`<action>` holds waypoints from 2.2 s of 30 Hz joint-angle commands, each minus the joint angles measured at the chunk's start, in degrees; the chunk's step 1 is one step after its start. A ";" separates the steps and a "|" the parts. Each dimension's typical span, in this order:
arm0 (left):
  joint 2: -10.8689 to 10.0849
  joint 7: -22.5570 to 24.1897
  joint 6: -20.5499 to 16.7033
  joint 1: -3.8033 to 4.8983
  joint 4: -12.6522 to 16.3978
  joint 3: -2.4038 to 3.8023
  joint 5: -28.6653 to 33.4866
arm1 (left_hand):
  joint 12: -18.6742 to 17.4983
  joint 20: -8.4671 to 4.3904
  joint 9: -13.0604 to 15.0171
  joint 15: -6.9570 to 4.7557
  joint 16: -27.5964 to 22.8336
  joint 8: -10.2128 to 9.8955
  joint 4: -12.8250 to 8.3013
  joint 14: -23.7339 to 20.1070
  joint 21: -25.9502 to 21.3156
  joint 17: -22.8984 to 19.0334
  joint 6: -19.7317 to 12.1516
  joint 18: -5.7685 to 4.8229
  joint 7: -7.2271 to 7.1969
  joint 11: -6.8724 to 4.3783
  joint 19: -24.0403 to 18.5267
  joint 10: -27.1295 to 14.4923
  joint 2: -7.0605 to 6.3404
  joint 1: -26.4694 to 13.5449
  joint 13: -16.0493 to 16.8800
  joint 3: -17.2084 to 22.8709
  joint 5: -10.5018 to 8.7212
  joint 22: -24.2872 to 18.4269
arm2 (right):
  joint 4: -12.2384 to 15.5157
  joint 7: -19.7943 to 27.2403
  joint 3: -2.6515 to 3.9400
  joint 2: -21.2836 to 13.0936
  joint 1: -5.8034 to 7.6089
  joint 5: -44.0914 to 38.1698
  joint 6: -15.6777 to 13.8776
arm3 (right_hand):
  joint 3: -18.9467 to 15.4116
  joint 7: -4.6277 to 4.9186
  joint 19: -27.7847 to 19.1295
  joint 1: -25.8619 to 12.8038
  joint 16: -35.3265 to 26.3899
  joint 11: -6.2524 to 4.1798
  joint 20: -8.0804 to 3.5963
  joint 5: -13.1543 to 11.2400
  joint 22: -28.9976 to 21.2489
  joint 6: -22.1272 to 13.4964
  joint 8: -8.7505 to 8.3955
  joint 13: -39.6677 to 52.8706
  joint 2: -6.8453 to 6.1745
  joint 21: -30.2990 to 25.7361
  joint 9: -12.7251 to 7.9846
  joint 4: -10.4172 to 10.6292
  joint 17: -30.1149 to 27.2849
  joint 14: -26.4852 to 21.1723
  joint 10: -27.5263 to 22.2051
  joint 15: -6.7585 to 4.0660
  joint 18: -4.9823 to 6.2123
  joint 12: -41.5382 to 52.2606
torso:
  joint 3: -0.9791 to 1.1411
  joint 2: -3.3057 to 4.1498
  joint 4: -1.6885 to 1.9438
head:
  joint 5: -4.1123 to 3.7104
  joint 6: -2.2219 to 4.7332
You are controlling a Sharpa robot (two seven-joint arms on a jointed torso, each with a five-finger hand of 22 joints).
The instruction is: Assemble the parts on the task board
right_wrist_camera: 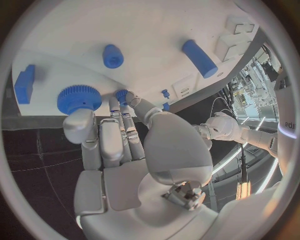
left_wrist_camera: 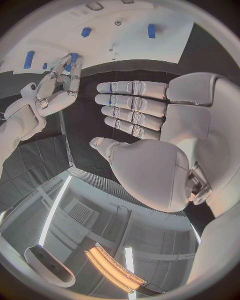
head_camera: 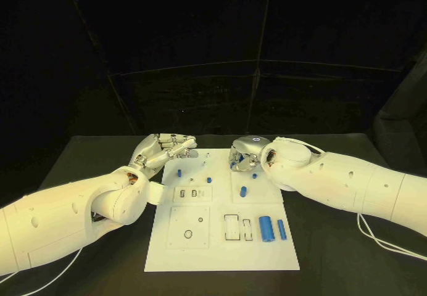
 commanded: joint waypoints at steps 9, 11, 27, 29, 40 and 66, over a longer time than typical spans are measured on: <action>-0.35 0.30 0.72 0.17 0.12 0.06 -0.04 | -0.35 0.10 -0.09 0.00 -0.54 -0.52 -0.48 0.30 -0.09 0.09 0.37 0.30 -0.01 0.07 0.42 0.45 0.28 -0.51 -0.07 0.02 -0.09 -0.15 | 0.20 2.69 0.03 0.83 0.12 2.32 -14.54 | 1.95 0.36 0.31 0.93 0.59 0.30 0.09 0.21 0.69 0.07 -0.52 0.01 -0.81 0.87 -0.17 -0.23 0.00 1.54 0.23 -0.17 -0.51 -0.37 | 0.05 0.04 0.00 | 0.70 0.94; -0.34 0.30 0.72 0.18 -0.02 0.06 0.48 | -0.35 0.10 -0.09 0.00 -0.54 -0.52 -0.48 0.30 -0.09 0.09 0.37 0.30 -0.01 0.07 0.42 0.45 0.28 -0.51 -0.07 0.02 -0.09 -0.15 | -0.77 2.92 0.03 1.75 0.18 2.62 -15.24 | 2.15 0.42 0.28 0.89 0.64 0.35 0.12 0.17 0.72 -0.03 -0.58 0.00 -0.96 0.91 -0.20 -0.22 0.02 1.54 0.16 -0.12 -0.51 -0.47 | 0.08 0.09 0.00 | 0.91 1.16; -0.47 0.51 0.74 0.49 0.02 0.07 1.34 | -0.68 0.11 -0.09 0.03 -0.85 -0.78 -1.00 0.33 -0.29 0.12 0.43 0.28 -0.03 0.08 0.46 0.49 0.50 -0.19 -0.07 0.24 -0.09 -0.32 | -8.34 4.20 0.05 9.17 0.31 3.33 -14.81 | 2.86 0.58 0.23 0.82 0.80 0.54 0.26 0.25 0.98 -0.36 -0.71 -0.08 -1.35 1.15 -0.31 -0.18 0.08 1.54 -0.20 0.03 -0.55 -0.82 | -0.16 0.88 0.36 | 0.65 1.75; -0.48 0.52 0.74 0.54 0.10 0.07 1.35 | -0.68 0.11 -0.09 0.03 -0.85 -0.78 -1.00 0.33 -0.29 0.12 0.43 0.28 -0.03 0.08 0.46 0.49 0.50 -0.19 -0.07 0.24 -0.09 -0.32 | -9.02 4.29 0.05 9.84 0.32 3.35 -14.57 | 2.96 0.61 0.22 0.77 0.83 0.58 0.29 0.28 1.02 -0.42 -0.71 -0.08 -1.41 1.19 -0.32 -0.14 0.08 1.54 -0.25 0.06 -0.55 -0.87 | -0.21 1.06 0.42 | 0.62 1.82; -0.53 0.52 0.71 0.78 0.36 0.07 1.35 | -0.68 0.11 -0.09 0.03 -0.85 -0.78 -1.00 0.33 -0.29 0.12 0.43 0.28 -0.03 0.08 0.46 0.49 0.50 -0.19 -0.07 0.24 -0.09 -0.32 | -11.80 3.92 0.05 12.22 0.32 3.31 -12.61 | 3.11 0.66 0.19 0.61 0.90 0.64 0.34 0.28 1.07 -0.51 -0.72 -0.10 -1.50 1.25 -0.34 0.00 0.14 1.54 -0.35 0.11 -0.56 -0.95 | -0.24 1.30 0.61 | 0.52 1.53; -0.49 0.82 0.73 0.86 0.36 0.08 1.36 | -0.78 0.11 -0.08 0.03 -0.95 -0.86 -1.17 0.36 -0.35 0.13 0.48 0.28 -0.04 0.07 0.49 0.53 0.55 -0.12 -0.07 0.29 -0.10 -0.38 | -14.25 1.64 0.04 14.06 0.32 1.31 -10.38 | 4.33 1.46 -0.62 -0.92 0.80 1.70 1.28 0.11 0.70 -3.14 -0.86 -0.52 -3.92 1.35 -0.58 1.35 -0.99 1.15 -4.25 1.02 -0.46 -1.55 | -0.29 1.33 0.55 | 0.86 1.15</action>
